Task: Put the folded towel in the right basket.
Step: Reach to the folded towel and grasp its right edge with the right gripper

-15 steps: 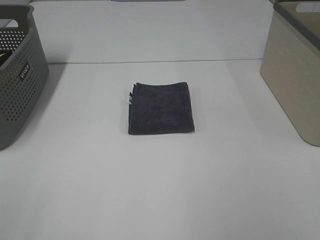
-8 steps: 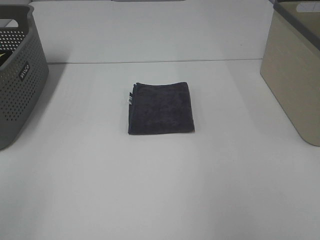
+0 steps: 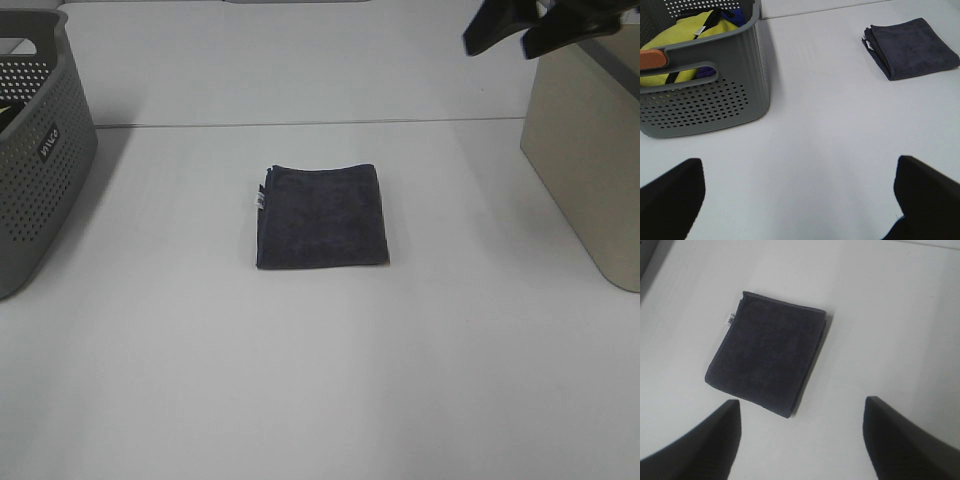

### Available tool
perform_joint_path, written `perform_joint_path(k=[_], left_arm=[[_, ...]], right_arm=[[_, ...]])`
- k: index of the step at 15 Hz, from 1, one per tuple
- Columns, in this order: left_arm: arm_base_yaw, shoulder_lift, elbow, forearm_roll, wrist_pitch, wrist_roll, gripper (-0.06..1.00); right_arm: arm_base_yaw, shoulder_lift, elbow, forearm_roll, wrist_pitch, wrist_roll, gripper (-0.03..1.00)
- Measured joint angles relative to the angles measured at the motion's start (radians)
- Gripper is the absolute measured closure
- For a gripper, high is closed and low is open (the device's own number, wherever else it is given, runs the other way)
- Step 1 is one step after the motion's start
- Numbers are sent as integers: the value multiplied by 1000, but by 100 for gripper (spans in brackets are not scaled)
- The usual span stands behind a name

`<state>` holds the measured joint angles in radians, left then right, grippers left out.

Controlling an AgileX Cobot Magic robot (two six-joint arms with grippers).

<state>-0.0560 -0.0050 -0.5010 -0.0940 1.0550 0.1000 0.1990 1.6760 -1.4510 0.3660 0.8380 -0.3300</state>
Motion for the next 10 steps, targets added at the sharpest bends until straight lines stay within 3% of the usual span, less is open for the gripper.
perform_joint_path(k=[2,5,10], left_arm=[[0,0,0,0,0,0,-3],[0,0,0,0,0,0,-3],[0,0,0,0,0,0,-3]], right_arm=[[54,185,-77,8,7,29,32],[54,321,-147,13,19,69,32],[35,593,-367,117,149,83,32]])
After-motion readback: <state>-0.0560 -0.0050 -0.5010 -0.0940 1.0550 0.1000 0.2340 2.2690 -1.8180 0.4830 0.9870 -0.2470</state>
